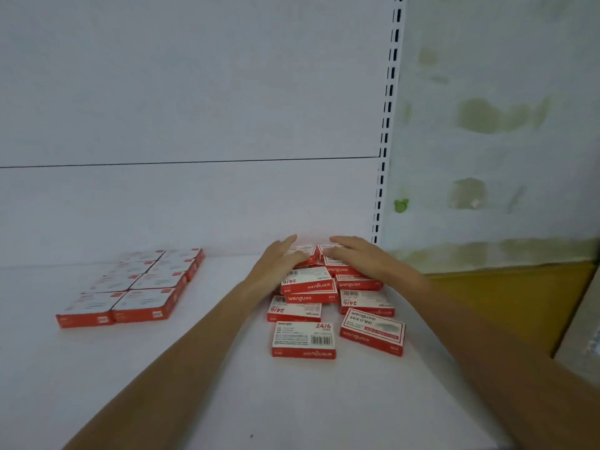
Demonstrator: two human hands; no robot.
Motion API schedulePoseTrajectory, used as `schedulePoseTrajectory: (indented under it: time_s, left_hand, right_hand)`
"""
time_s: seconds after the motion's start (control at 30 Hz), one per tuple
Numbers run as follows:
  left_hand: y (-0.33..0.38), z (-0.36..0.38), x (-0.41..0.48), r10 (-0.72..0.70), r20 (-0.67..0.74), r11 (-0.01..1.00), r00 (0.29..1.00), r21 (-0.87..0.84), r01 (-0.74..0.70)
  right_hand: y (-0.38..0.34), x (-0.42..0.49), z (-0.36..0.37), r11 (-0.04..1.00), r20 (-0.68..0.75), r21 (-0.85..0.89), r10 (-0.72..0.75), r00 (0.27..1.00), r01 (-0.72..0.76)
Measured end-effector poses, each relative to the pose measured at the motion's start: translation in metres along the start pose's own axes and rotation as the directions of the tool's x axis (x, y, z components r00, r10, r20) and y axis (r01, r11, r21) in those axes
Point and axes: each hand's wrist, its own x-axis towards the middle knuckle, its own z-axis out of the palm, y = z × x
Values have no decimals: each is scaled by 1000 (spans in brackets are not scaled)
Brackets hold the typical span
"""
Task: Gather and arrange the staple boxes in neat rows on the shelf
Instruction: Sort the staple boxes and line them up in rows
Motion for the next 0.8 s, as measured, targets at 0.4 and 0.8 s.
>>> schedulePoseTrajectory:
  time_s: [0.4, 0.8]
  left_hand:
    - [0, -5, -36, 100, 39, 993, 994, 55, -102]
    - [15, -20, -58, 71, 47, 926, 996, 368, -83]
  right_hand:
    - [2, -25, 5, 989, -14, 69, -131, 991, 132]
    - [-14, -52, 2, 995, 103, -65, -69, 992, 76]
